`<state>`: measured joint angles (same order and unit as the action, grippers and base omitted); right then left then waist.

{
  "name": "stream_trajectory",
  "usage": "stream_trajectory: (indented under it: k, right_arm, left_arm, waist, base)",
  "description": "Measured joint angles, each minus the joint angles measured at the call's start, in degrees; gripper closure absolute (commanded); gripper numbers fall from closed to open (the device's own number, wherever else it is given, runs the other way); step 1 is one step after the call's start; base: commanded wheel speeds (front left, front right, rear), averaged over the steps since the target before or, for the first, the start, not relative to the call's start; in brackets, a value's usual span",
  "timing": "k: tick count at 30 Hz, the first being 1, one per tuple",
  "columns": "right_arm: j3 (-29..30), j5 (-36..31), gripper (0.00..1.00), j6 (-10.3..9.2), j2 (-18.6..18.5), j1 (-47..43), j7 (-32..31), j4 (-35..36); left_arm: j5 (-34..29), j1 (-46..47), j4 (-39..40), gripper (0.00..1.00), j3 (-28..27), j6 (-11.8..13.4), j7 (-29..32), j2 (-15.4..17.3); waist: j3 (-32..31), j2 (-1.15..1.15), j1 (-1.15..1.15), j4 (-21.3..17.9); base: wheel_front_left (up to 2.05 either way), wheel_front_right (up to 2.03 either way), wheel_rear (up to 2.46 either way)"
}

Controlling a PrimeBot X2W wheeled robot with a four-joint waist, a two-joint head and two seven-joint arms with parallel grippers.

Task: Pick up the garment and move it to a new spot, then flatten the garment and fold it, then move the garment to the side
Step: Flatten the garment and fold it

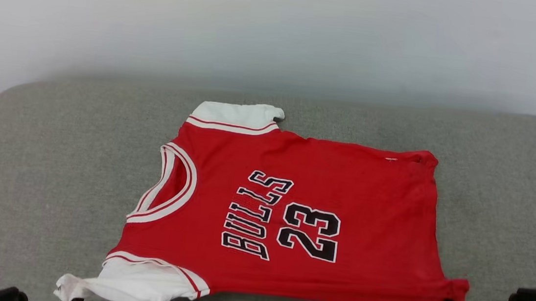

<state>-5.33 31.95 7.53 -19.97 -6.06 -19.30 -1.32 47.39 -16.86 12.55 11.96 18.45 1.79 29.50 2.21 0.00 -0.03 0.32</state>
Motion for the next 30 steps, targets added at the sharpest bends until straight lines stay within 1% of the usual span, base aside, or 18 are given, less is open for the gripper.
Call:
stream_trajectory:
  k: [4,6,9,12,15,18,26,30]
  right_arm:
    - [4.65,-1.48,1.0,0.0,3.13,-6.45,-4.57,5.53]
    - [6.35,-2.34,1.0,-0.01,4.21,-8.51,-6.48,8.01]
    - [8.15,-3.12,1.0,-0.01,5.59,-9.03,-8.55,10.2]
    - [8.8,-3.78,1.0,-0.01,6.3,-7.79,-9.6,10.46]
    - [9.16,-4.75,1.0,-0.01,6.62,-4.43,-10.58,9.4]
    - [8.25,-5.64,1.0,-0.01,6.6,-0.84,-11.43,7.31]
    - [5.32,-5.88,1.0,-0.02,5.42,8.45,-11.41,0.73]
    - [3.59,-5.7,1.0,-0.02,4.61,11.92,-10.45,-2.85]
  left_arm:
    - [1.34,-4.56,5.03,1.0,0.1,2.03,3.12,0.87]
    - [2.2,-5.88,7.2,1.0,-0.21,2.53,4.15,1.22]
    - [2.26,-5.9,9.05,1.0,-1.02,2.99,4.17,1.64]
    - [2.0,-3.09,8.87,1.0,-0.98,2.83,3.96,1.26]
    - [1.65,2.2,6.38,1.0,-0.35,1.6,3.3,0.37]
    - [1.33,7.76,2.71,1.0,0.59,-0.19,2.5,-0.8]
    - [1.34,21.64,-10.11,1.0,3.47,-5.73,1.47,-4.21]
    - [1.96,26.03,-17.1,1.0,4.99,-8.24,2.16,-5.41]
  waist:
    - [-1.24,0.0,0.01,0.73]
    - [-1.29,0.0,0.0,0.95]
    - [-0.58,0.0,0.01,0.95]
    - [0.44,0.0,0.01,0.86]
    - [1.98,0.0,0.03,0.85]
    - [3.75,0.0,0.03,0.84]
    - [9.08,0.0,0.03,0.92]
    - [11.38,0.0,0.03,0.77]
  base:
    - [0.0,0.0,0.0]
    - [0.0,0.0,0.0]
    - [0.0,0.0,0.0]
    - [0.0,0.0,0.0]
    - [0.0,0.0,0.0]
    - [0.0,0.0,0.0]
    - [0.0,0.0,0.0]
    - [0.0,0.0,0.0]
